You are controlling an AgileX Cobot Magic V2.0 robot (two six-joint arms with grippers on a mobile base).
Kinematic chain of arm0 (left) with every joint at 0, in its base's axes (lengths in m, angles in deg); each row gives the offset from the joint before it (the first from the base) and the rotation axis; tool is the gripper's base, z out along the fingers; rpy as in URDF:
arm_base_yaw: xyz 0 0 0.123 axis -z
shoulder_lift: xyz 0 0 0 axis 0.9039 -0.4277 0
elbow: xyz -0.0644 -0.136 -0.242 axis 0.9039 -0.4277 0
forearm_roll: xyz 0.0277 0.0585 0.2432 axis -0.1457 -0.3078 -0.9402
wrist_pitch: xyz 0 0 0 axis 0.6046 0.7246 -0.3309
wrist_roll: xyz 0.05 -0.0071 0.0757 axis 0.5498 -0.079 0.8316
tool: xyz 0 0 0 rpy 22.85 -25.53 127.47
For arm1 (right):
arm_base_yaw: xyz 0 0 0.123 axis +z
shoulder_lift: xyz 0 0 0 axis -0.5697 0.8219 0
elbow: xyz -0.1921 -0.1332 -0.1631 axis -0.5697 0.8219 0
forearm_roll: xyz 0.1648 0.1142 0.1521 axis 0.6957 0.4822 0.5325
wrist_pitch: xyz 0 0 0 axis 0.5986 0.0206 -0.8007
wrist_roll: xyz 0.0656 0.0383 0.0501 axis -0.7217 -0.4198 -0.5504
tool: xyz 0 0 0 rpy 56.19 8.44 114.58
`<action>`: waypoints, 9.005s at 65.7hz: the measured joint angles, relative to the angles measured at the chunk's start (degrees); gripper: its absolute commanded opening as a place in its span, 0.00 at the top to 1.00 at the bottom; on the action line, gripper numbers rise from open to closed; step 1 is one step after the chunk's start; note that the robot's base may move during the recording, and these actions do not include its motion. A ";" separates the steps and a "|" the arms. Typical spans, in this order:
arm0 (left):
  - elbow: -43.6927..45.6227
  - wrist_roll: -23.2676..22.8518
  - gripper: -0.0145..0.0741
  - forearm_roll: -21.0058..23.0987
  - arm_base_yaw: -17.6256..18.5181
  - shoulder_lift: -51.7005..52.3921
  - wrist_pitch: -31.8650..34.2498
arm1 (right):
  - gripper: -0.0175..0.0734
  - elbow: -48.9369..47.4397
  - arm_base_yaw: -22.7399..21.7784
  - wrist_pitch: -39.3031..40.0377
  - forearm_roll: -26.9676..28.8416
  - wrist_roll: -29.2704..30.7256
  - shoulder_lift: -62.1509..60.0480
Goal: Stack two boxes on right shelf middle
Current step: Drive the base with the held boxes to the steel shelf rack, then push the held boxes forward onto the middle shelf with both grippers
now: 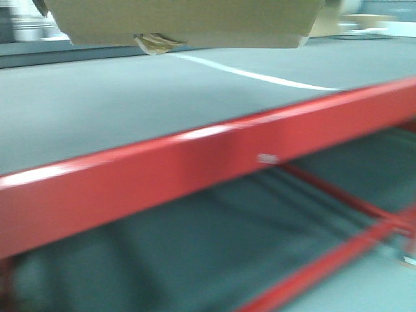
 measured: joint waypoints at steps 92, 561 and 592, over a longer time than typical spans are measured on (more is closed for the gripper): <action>0.00 0.00 0.96 -0.11 0.00 0.00 0.00 | 0.99 0.00 -0.11 0.00 -0.04 0.00 -0.35; 2.22 18.10 0.77 25.06 -4.07 -1.17 -3.88 | 0.74 -4.13 -0.11 -17.92 7.37 3.36 0.64; -10.87 26.45 0.96 32.06 -4.07 7.46 0.77 | 0.99 7.91 -0.11 -8.60 15.66 16.79 -5.76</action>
